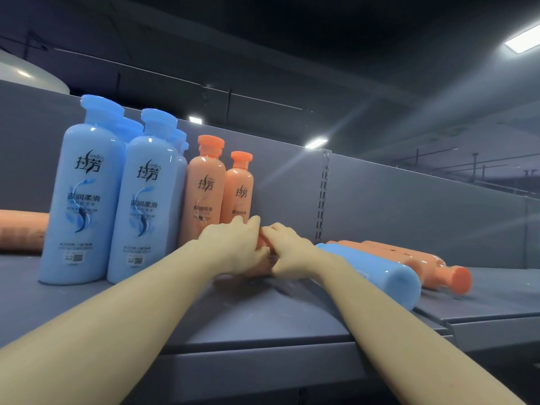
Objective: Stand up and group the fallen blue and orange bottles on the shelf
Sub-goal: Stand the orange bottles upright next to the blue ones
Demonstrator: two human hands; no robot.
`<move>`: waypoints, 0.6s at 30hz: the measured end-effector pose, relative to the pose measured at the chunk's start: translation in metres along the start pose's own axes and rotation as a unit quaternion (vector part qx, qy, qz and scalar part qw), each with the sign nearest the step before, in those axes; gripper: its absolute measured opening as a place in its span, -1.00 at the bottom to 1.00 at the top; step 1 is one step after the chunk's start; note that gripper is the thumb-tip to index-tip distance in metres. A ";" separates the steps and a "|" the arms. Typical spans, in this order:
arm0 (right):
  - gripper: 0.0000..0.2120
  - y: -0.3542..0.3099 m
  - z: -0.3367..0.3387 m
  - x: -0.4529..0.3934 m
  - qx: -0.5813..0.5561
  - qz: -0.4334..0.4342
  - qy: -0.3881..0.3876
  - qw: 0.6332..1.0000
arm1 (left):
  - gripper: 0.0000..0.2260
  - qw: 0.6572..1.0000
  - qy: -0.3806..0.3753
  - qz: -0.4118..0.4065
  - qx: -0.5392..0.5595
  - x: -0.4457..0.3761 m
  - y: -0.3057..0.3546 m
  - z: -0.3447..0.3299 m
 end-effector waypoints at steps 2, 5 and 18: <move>-0.56 0.003 0.001 -0.001 0.007 -0.003 0.006 1.000 | -0.51 1.000 0.010 -0.002 0.000 -0.001 0.000 0.002; -0.58 0.007 0.000 -0.003 0.012 -0.011 0.015 1.000 | -0.51 1.000 0.031 -0.003 0.004 -0.003 0.002 0.007; -0.46 0.005 0.021 -0.001 -0.041 0.001 0.081 0.996 | -0.45 0.993 0.115 -0.016 0.021 -0.004 0.002 0.031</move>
Point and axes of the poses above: each hand's wrist, its own x-axis away from the middle knuckle, its own z-axis out of the back of the hand, y = z × x, the point moved 8 cm from there along -x, towards the middle knuckle, and after that the axes turned 9 degrees about y, right-handed, at the moved point
